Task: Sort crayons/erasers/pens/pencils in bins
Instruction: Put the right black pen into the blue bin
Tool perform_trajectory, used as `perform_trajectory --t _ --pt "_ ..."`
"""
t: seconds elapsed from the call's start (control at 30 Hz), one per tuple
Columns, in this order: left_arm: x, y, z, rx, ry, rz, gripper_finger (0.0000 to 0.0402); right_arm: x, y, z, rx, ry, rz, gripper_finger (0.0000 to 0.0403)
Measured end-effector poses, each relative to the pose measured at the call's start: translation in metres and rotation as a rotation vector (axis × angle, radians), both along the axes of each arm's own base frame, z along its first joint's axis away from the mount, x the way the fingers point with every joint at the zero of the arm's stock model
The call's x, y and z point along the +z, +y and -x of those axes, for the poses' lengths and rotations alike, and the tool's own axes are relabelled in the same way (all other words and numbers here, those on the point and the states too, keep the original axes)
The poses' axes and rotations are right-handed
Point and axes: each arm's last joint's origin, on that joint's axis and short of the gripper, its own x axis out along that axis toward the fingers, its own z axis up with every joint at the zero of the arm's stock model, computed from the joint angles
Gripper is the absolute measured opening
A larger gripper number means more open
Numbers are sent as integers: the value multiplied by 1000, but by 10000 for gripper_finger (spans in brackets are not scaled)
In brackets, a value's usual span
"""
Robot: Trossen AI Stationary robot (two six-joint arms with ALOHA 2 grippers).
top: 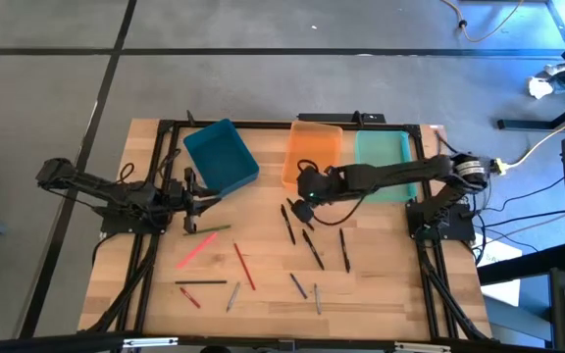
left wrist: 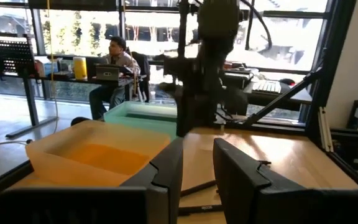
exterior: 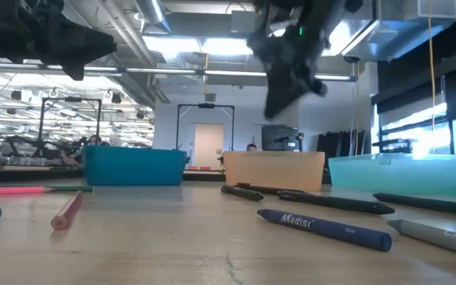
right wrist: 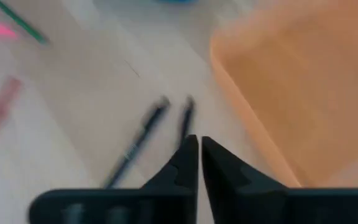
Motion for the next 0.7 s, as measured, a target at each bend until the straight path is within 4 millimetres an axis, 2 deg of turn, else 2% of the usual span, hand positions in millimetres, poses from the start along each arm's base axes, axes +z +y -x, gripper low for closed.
perform_trajectory --t 0.17,0.33,0.43,0.6,0.7 --pt "-1 -2 0 -5 10 -1 81 -47 16 -22 41 82 -24 106" --pt "-1 -4 1 -18 12 9 81 -77 19 -40 44 151 -7 150" --pt "-1 -4 1 -9 13 8 81 -88 25 -49 63 176 -5 157" --pt "-2 -3 1 6 19 -2 81 -97 24 -52 18 218 -30 158" --pt "-2 -3 1 13 18 -2 81 -98 23 -52 25 226 -60 141"
